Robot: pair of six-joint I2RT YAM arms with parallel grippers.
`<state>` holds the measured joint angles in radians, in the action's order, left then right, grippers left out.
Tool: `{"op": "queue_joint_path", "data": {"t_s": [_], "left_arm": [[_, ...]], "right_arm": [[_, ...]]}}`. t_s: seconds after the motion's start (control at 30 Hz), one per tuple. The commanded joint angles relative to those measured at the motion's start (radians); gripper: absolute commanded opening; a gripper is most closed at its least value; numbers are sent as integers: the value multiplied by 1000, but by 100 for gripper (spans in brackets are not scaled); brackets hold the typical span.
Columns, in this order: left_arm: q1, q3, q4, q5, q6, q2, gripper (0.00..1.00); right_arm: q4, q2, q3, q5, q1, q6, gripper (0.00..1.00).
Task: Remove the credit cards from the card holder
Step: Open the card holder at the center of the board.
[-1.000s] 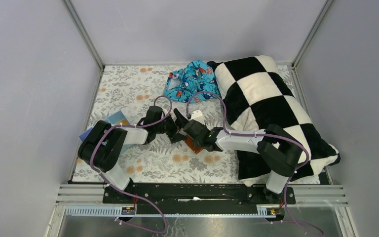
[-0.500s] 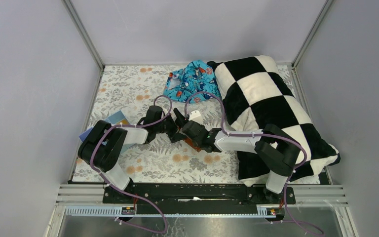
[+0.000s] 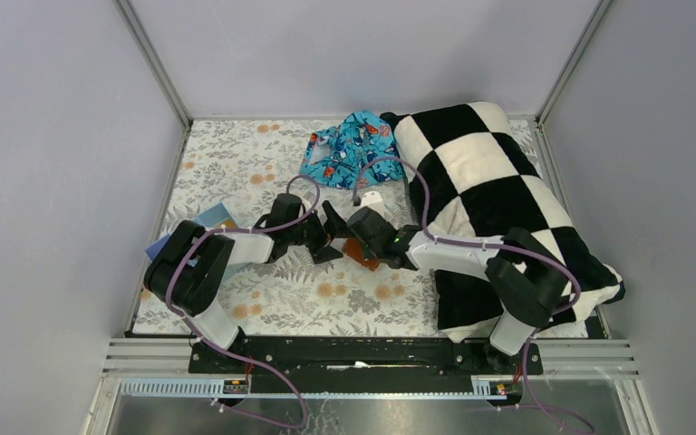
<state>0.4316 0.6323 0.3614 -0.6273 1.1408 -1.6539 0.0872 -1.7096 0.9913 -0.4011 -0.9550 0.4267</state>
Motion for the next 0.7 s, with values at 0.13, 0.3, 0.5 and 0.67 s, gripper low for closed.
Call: {"op": "queue_joint_path", "data": {"t_s": [0.13, 0.3, 0.5, 0.67], "left_arm": [[4, 20, -58, 11, -56, -15, 99], [3, 24, -61, 6, -61, -13, 99], [-8, 84, -219, 41, -151, 63, 99], [-12, 189, -411, 108, -245, 139, 99]], "right_arm": [[9, 135, -6, 173, 124, 65, 0], [21, 151, -10, 262, 148, 98, 0], [-41, 179, -56, 477, 188, 233, 0], [-157, 130, -97, 624, 188, 351, 0]]}}
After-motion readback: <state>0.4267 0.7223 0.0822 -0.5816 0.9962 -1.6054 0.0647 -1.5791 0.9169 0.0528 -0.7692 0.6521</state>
